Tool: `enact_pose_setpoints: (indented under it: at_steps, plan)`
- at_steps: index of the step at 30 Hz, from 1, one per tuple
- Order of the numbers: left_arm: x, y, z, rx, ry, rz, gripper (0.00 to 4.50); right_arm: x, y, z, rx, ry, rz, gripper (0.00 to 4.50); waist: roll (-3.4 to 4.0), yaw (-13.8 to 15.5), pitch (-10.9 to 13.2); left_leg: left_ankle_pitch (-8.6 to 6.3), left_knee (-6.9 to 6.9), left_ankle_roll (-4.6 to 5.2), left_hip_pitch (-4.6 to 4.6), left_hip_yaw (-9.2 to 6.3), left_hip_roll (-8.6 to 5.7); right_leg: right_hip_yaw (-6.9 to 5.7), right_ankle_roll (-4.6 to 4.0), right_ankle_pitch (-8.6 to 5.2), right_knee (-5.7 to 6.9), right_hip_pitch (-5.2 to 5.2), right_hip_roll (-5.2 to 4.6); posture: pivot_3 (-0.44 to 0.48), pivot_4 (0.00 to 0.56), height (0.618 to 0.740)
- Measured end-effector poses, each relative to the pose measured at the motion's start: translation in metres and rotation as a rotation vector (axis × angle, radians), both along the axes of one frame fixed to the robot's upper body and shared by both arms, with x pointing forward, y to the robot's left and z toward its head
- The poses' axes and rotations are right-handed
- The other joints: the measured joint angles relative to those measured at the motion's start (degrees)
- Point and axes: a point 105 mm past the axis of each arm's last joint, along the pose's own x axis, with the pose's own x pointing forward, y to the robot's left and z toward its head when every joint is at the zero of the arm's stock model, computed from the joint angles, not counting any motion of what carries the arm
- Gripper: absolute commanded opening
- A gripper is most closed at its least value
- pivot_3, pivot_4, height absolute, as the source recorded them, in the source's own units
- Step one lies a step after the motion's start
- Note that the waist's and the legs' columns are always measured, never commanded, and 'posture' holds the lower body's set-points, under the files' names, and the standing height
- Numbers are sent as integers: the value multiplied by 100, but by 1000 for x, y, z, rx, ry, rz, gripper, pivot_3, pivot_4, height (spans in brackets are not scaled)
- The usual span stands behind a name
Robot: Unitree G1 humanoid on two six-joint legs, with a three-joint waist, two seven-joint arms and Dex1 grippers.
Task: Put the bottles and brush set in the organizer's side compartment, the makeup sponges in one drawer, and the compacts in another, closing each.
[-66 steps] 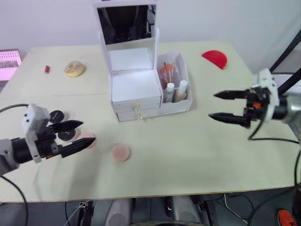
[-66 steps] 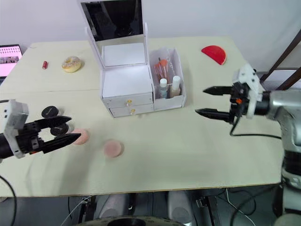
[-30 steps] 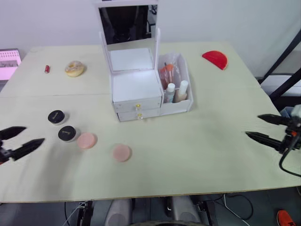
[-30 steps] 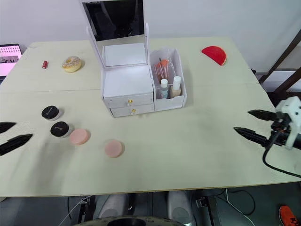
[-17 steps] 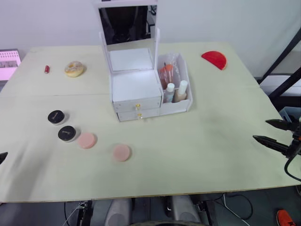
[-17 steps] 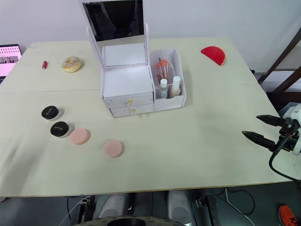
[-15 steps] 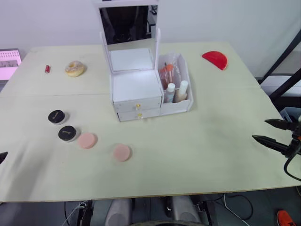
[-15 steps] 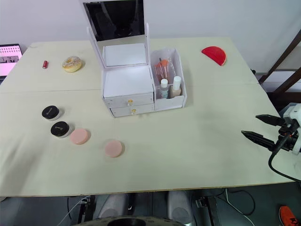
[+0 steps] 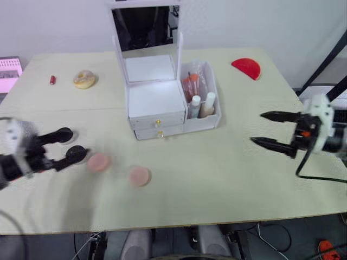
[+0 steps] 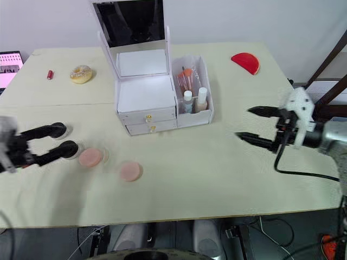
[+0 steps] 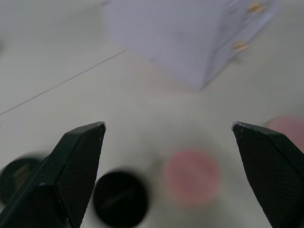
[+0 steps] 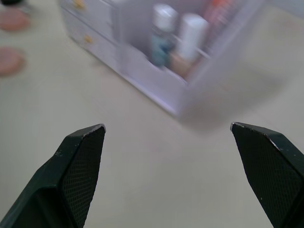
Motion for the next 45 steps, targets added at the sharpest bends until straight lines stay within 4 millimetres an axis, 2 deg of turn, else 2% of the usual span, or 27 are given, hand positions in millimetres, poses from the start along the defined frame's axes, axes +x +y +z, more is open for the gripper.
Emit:
enact_pose_setpoints:
  at_steps: [5,11,14,16,19,26,30,33,36,39,45]
  plan:
    - [-10,-46,-1,-25,-2,-90,4500,-12,43,-2,10,11,106,4480,0,5,0,-10,-2,17,2,0,0,6,20,1,1,-2,8,0,150,739]
    - [-22,-58,-3,-62,5,-56,4500,-23,65,-7,9,4,112,4480,-10,22,-4,-9,21,16,6,-2,0,8,-2,-11,2,13,11,0,150,739]
    - [-31,-77,-11,-106,25,-71,4500,-28,81,-20,40,37,131,4480,-12,20,-6,-9,35,16,8,-1,0,15,3,-14,2,20,12,0,150,739]
    - [-30,-94,-15,-144,6,-65,4500,-28,87,-24,38,49,139,4480,-10,40,-5,-9,58,16,2,-4,-1,18,2,-12,6,25,16,0,150,739]
    - [-21,-114,-27,-142,-30,-6,4500,-26,88,-23,30,37,140,4480,-11,56,-5,-9,81,16,-2,-6,-3,22,1,-10,8,34,20,0,150,739]
    - [1,-153,-47,-197,-158,281,4500,-9,83,-8,14,29,159,4480,-30,64,-11,-9,91,17,1,-8,-9,39,4,-5,6,42,28,0,150,739]
    - [17,-172,-42,-216,-247,391,4500,-1,82,-11,-6,58,174,4480,-25,151,-10,-9,88,17,-4,-16,-8,38,6,-4,10,37,36,0,150,739]
    - [23,-177,-43,-201,-293,451,4500,1,81,-11,-20,67,183,4480,-23,155,-11,-12,85,22,-6,-18,-9,38,-7,3,10,37,36,0,150,739]
    - [38,-186,-46,-196,-310,470,4500,4,82,-8,-22,64,192,4480,-23,166,-10,-13,89,23,-10,-18,-9,37,-8,5,9,36,36,0,150,739]
    - [46,-196,-46,-216,-320,455,4500,4,83,-7,-26,61,196,4480,-23,159,-10,-13,89,23,-12,-17,-11,36,3,-2,6,38,35,0,150,739]
    - [58,-203,-48,-210,-348,444,4500,7,81,-9,-29,57,184,4480,-22,164,-11,-12,89,24,-8,-22,-11,36,9,1,13,37,38,0,150,739]
